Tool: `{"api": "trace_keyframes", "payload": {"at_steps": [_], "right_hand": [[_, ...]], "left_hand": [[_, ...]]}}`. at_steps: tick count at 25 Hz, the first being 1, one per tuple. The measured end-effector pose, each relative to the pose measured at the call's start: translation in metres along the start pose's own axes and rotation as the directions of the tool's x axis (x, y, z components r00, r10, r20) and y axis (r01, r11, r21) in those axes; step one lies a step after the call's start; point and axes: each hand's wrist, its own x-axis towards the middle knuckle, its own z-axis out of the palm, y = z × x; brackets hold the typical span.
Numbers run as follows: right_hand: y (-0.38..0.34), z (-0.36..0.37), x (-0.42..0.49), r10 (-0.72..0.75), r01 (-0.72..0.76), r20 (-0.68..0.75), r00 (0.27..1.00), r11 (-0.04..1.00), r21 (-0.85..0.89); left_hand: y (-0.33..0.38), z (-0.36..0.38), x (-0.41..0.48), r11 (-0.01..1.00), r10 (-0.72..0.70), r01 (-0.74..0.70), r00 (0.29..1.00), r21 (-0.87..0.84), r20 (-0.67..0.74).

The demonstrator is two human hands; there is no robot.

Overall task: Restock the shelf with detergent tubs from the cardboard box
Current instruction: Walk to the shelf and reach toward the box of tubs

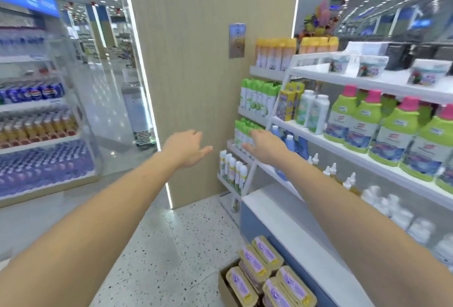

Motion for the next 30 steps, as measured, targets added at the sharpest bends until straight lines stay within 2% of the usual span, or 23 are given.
{"api": "trace_keyframes", "payload": {"at_steps": [3,6,10,14,18,20,26,30], "right_hand": [[0.044,0.01,0.027,0.142,-0.142,-0.012,0.99,0.988,-0.053],[0.083,0.019,0.043,0.333,-0.336,-0.05,0.942,0.938,-0.083],[0.107,0.034,0.046,0.58,-0.585,-0.094,0.809,0.81,-0.038],[0.119,0.058,0.024,0.741,-0.744,-0.1,0.664,0.668,0.012],[0.132,0.105,-0.015,0.836,-0.837,-0.042,0.547,0.548,-0.002],[0.138,0.133,-0.032,0.866,-0.866,0.017,0.501,0.501,-0.003],[0.168,0.231,-0.065,0.876,-0.895,0.209,0.434,0.446,-0.011],[0.171,0.307,-0.071,0.858,-0.902,0.294,0.422,0.431,0.038]], "left_hand": [[0.017,0.019,0.076,0.985,0.175,-0.175,0.984,0.003,0.012],[0.04,0.033,0.148,0.936,0.353,-0.353,0.936,-0.001,0.014],[0.07,0.052,0.216,0.819,0.574,-0.574,0.819,-0.029,0.013],[0.101,0.082,0.251,0.689,0.725,-0.724,0.687,-0.042,0.051],[0.136,0.14,0.248,0.591,0.806,-0.799,0.579,-0.11,0.121],[0.147,0.173,0.241,0.571,0.819,-0.81,0.549,-0.136,0.168],[0.167,0.28,0.229,0.615,0.776,-0.765,0.545,-0.191,0.316],[0.159,0.357,0.225,0.632,0.757,-0.741,0.53,-0.224,0.381]]}}
